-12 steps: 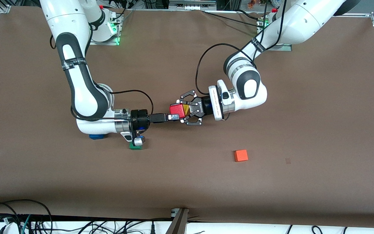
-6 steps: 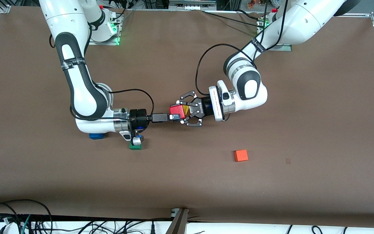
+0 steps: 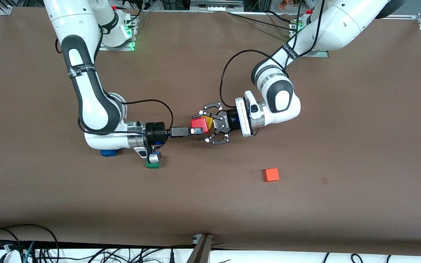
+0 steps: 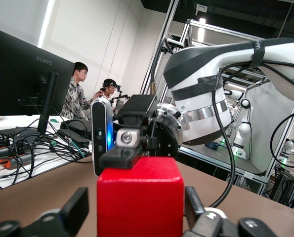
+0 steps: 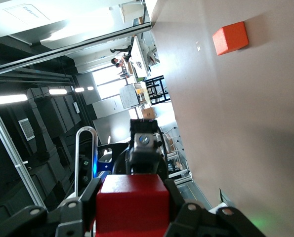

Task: Pass red block to right arm, stack on blue
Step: 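Close the right gripper on the red cube, then open the left gripper, then carry the red cube with the right gripper while the left gripper withdraws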

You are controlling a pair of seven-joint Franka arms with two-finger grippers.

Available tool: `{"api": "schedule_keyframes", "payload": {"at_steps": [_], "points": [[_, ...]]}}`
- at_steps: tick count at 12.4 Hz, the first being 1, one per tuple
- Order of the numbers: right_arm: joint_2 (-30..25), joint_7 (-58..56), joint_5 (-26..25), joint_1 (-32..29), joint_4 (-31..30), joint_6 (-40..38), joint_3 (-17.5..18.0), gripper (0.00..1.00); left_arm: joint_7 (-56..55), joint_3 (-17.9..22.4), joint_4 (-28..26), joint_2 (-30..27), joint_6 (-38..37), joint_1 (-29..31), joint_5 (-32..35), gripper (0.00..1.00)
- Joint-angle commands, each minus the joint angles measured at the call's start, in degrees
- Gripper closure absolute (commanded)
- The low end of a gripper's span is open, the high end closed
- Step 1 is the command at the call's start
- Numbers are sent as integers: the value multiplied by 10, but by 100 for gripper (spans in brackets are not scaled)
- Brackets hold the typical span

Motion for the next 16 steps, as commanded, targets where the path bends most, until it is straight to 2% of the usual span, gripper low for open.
{"api": "schedule_keyframes", "payload": {"at_steps": [1,3,5,7,9,12,13,16], "points": [[-23,-3,-22,-1,-14,-1,-3,100,-2,1,-1,-5,-1,5,-20,0],[-25,-5,-83,-4,2,-1,-34,100,-33,-5,-15,-20,-2,28,-20,0],[-25,-3,-209,-7,38,0,-57,100,-50,-5,-31,-39,-4,51,-12,0],[-25,-3,-314,-8,50,5,-86,100,-58,-4,-36,-38,-43,75,17,0],[-25,-10,-452,-6,59,7,-120,100,-83,-4,-41,-38,-56,109,90,0],[-25,-3,-637,-1,63,48,-139,100,-134,-3,-45,-36,-110,162,197,0],[-25,-3,-681,-1,58,63,-144,100,-164,-2,-43,-36,-139,183,248,0],[-42,-3,-756,6,-1,140,-169,100,-270,0,-26,-37,-237,259,395,0]]}}
